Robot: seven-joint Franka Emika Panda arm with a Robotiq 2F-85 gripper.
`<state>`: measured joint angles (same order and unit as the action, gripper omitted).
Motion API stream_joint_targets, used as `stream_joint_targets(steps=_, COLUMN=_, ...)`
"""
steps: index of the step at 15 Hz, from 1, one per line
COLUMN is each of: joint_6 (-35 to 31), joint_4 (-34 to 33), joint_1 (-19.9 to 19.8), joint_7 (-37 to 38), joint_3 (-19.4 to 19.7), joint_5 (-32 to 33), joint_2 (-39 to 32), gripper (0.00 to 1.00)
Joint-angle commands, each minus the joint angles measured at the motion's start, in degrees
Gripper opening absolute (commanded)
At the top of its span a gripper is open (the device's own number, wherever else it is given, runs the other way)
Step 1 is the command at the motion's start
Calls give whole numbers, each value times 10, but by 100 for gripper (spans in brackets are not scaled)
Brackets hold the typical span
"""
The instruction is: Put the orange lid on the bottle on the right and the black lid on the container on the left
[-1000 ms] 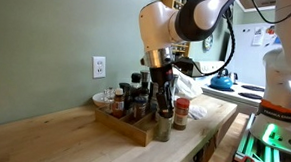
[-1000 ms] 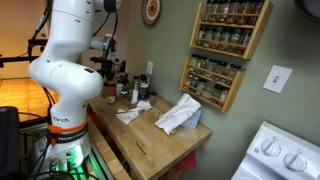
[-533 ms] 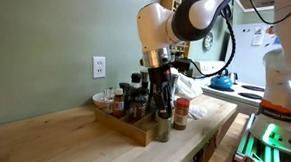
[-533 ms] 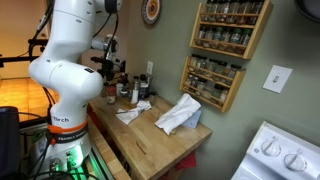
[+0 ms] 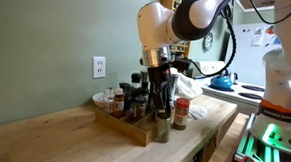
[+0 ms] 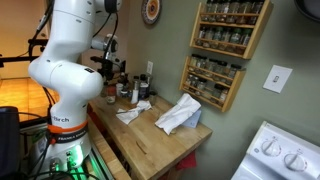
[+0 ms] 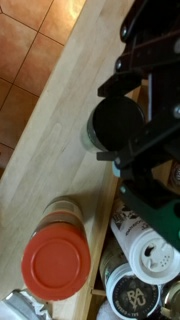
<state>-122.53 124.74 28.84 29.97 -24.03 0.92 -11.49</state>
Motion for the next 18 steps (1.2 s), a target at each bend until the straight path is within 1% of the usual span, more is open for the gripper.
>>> stream_joint_targets(steps=1, joint_6=-38, joint_4=30, joint_1=5, joint_7=8, joint_3=-1, joint_5=-19, joint_2=26, gripper=31)
stream_joint_targets(steps=6, joint_6=-64, joint_4=56, joint_1=3, joint_7=11, joint_3=-2, joint_5=-30, joint_2=43, gripper=31)
stream_joint_targets(steps=13, joint_6=-75, joint_4=80, joint_1=5, joint_7=20, joint_3=-4, joint_5=-32, joint_2=55, gripper=31)
stream_joint_targets(steps=18, joint_6=-129, joint_4=89, joint_1=4, joint_7=44, joint_3=-5, joint_5=-43, joint_2=50, gripper=31)
